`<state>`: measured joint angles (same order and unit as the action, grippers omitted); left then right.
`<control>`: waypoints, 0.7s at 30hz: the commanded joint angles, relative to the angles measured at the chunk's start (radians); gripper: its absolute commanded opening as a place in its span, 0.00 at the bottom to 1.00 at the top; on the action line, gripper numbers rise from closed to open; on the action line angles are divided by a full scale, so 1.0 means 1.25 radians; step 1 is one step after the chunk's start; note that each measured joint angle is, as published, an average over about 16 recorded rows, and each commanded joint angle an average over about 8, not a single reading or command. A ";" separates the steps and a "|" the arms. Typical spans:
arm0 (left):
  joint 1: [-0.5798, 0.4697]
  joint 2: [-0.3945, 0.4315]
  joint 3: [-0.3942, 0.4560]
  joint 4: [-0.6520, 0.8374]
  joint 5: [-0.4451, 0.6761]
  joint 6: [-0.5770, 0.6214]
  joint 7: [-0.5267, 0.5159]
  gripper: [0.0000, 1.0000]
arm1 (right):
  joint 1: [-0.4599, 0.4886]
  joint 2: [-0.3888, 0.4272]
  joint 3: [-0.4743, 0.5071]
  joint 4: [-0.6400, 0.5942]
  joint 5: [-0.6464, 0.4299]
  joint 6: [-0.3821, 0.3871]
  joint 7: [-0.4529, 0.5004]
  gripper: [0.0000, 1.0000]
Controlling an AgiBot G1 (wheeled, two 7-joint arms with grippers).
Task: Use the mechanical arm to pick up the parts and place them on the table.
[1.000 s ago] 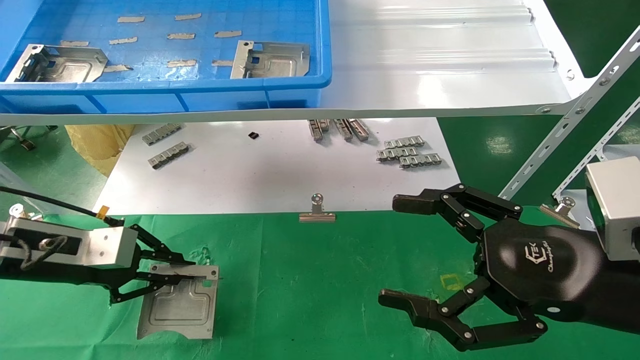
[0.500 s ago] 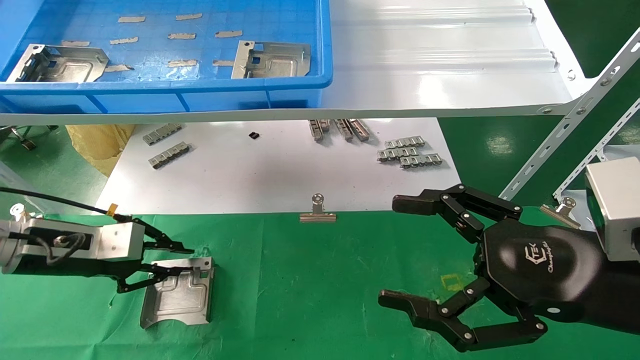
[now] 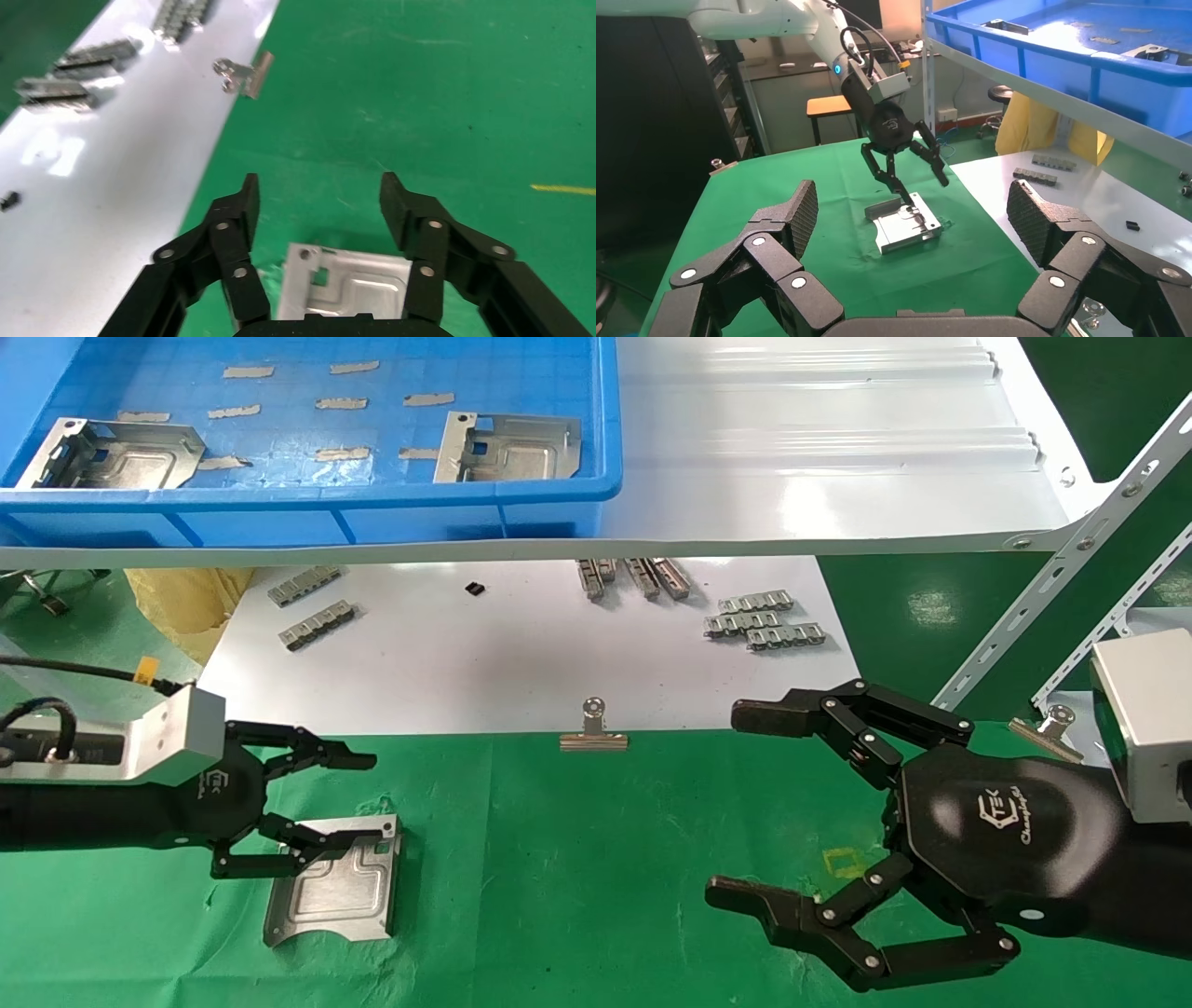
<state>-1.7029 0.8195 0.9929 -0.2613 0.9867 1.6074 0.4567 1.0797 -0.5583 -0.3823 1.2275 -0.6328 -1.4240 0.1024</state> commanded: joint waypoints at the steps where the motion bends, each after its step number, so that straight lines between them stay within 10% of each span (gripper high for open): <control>1: 0.011 -0.007 0.000 -0.010 -0.015 0.003 -0.013 1.00 | 0.000 0.000 0.000 0.000 0.000 0.000 0.000 1.00; 21: 0.097 -0.033 -0.108 -0.157 -0.042 -0.017 -0.100 1.00 | 0.000 0.000 0.000 0.000 0.000 0.000 0.000 1.00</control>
<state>-1.5817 0.7784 0.8581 -0.4574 0.9341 1.5861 0.3318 1.0796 -0.5583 -0.3823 1.2274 -0.6328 -1.4238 0.1025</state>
